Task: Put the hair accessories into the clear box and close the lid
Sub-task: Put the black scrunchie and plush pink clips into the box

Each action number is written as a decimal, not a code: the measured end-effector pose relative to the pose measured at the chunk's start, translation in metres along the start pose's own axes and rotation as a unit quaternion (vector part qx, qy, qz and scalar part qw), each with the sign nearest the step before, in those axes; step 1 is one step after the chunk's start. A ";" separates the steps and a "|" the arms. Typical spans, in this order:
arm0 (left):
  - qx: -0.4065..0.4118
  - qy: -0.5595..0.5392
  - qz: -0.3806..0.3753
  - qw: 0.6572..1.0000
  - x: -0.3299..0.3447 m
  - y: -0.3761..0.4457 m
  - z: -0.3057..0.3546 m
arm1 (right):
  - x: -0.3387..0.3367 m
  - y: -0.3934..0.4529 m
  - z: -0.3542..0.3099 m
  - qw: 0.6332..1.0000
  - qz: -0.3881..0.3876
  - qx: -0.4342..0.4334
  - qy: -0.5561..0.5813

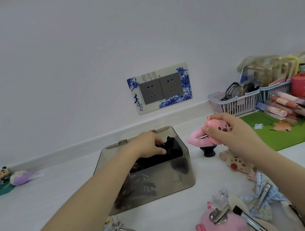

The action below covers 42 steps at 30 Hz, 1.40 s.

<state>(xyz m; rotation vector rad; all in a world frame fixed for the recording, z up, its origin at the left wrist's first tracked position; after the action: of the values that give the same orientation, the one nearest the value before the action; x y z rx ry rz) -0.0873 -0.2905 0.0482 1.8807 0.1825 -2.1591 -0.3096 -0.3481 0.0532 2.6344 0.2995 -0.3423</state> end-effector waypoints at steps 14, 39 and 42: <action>0.047 -0.132 0.011 0.990 0.022 -0.012 0.156 | -0.078 0.032 0.039 0.976 0.146 0.074 -0.145; 0.121 -0.283 -0.007 0.951 0.041 -0.016 0.175 | -0.089 0.036 0.056 0.966 0.171 0.102 -0.163; 0.125 -0.320 0.019 0.939 0.013 -0.023 0.167 | -0.090 0.038 0.051 0.972 0.176 0.088 -0.127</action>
<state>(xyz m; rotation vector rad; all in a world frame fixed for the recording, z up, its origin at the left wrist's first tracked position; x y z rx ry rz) -0.2546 -0.3153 0.0583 1.1651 -0.2672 -2.7302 -0.3939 -0.4186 0.0512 2.7037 -0.2927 -0.5996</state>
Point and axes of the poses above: each hand's wrist, its own y-axis towards the middle knuckle, its own x-axis out of the palm, z = x × y, the point moved 8 cm from there along y, towards the middle knuckle, and after that the axes turned 7 degrees about z, right-handed, at the moved point
